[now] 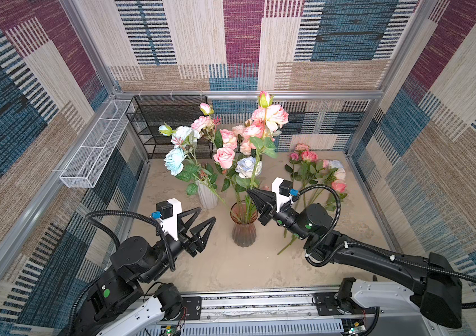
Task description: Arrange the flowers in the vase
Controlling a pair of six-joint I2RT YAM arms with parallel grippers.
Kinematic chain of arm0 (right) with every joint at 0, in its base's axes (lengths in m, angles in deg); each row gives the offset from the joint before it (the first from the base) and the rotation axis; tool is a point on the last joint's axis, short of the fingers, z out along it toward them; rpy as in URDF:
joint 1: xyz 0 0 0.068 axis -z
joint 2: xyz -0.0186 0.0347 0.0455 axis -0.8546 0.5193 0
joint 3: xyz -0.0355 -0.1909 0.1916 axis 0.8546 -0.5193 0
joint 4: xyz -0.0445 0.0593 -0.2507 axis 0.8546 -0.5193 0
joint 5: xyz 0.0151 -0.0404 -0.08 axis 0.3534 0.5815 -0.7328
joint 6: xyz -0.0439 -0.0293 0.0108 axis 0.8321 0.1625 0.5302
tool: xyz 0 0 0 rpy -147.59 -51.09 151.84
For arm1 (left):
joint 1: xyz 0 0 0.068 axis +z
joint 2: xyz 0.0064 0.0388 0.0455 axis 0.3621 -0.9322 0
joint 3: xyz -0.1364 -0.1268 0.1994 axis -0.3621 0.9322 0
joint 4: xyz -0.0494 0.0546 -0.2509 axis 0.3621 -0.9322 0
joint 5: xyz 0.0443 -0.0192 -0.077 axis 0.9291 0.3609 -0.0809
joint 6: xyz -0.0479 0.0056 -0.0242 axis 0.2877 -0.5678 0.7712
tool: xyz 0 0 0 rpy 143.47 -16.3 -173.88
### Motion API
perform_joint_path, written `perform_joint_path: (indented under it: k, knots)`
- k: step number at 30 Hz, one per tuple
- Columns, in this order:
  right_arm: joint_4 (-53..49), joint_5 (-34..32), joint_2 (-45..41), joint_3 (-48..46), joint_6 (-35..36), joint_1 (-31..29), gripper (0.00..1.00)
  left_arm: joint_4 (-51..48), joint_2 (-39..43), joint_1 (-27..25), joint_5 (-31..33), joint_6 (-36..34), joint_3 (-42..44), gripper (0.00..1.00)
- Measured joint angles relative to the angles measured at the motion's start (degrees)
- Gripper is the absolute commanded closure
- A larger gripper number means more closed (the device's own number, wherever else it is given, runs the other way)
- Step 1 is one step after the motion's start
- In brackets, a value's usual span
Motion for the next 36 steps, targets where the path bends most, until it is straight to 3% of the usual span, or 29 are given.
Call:
perform_joint_path:
  k: [11, 16, 19, 29, 34, 36]
  knots:
    - [-3.8, -1.6, 2.7, -3.8, -0.4, -1.4, 0.99, 0.1, -0.7, 0.0, -0.1, 0.0, 0.0, 0.32]
    - [-7.1, -1.6, 2.7, -5.0, -2.2, -1.6, 0.61, 0.0, -1.4, 0.0, -0.2, 0.0, 0.0, 0.32]
    - [-9.2, -1.6, 1.0, -5.6, -2.8, -1.9, 0.52, 0.0, -1.7, 0.0, -0.2, 0.2, 0.1, 0.32]
    - [-15.9, -2.7, -5.3, -3.4, -4.8, -2.6, 0.46, 0.0, -2.4, 0.0, -0.5, 0.2, -0.1, 0.32]
    - [-21.5, -3.3, -6.1, 4.1, -5.6, -3.1, 0.45, 0.1, -2.6, 0.0, -1.5, 0.2, -0.5, 0.32]
    - [-24.5, -4.2, -4.7, 8.6, -5.6, -3.2, 0.5, 0.0, -2.6, 0.0, -1.5, 0.2, -0.5, 0.32]
